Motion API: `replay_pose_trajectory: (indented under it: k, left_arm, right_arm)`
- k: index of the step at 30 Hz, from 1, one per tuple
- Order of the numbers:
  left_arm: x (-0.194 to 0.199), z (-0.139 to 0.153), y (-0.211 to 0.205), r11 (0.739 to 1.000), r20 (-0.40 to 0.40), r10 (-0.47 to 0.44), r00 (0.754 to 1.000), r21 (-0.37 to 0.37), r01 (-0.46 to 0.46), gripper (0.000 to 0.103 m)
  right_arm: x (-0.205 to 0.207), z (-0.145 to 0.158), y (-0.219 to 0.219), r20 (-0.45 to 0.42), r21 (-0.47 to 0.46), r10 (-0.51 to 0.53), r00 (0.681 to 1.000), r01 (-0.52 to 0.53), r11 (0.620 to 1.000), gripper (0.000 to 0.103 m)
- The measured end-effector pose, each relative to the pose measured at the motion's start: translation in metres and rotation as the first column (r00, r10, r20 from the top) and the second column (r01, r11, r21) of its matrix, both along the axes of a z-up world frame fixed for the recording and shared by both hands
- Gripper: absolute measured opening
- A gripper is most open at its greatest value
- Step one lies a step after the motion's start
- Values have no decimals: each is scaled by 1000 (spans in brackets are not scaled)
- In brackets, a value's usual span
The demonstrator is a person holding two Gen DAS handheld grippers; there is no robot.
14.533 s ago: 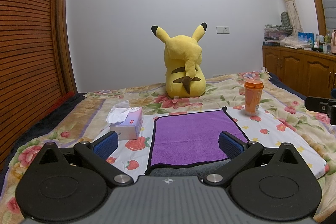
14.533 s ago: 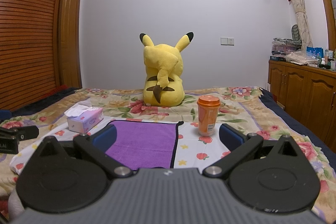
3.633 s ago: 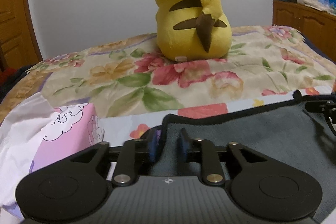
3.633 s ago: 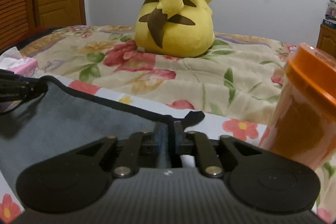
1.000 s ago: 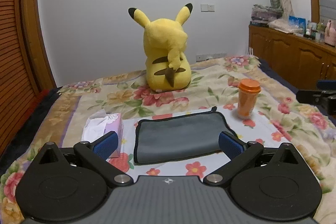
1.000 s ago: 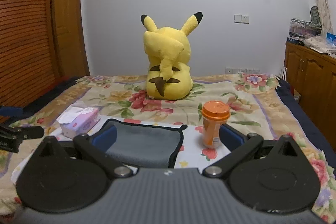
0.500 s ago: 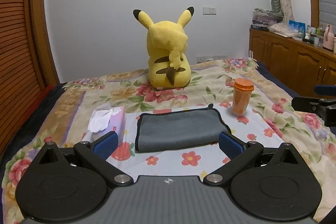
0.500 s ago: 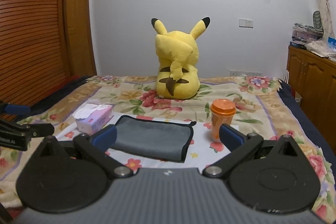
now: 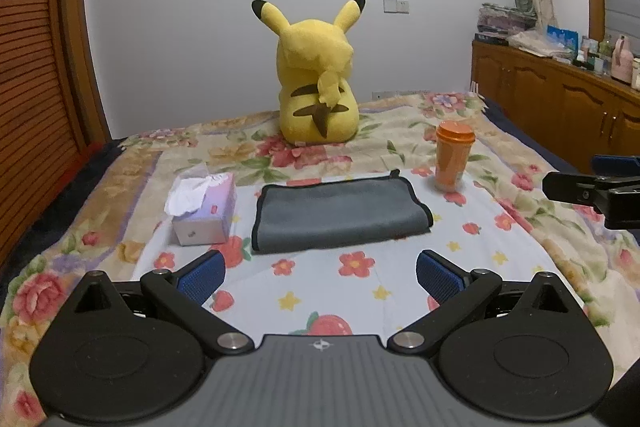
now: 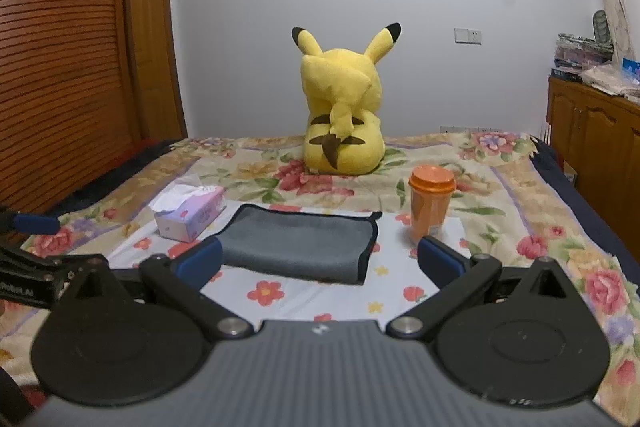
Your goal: Fold towel
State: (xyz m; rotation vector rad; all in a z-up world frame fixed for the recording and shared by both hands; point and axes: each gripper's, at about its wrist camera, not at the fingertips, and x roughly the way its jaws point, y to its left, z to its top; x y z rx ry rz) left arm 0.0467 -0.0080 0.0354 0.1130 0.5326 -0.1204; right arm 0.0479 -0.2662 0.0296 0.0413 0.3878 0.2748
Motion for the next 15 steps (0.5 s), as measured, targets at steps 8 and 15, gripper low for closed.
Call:
replay_pose_trajectory:
  k: [8,15]
  left_arm:
    - [-7,-19,-4,1000,-18,9,1000,11,-9,103]
    - [-11,-37,-8,1000,-35,17,999,9,-17,103]
  right_arm:
    - [-9,-16,2,-18,7,-3,1000,3,1000,103]
    - [-17,-29,2,-41,12,-19,999,19,1000,103]
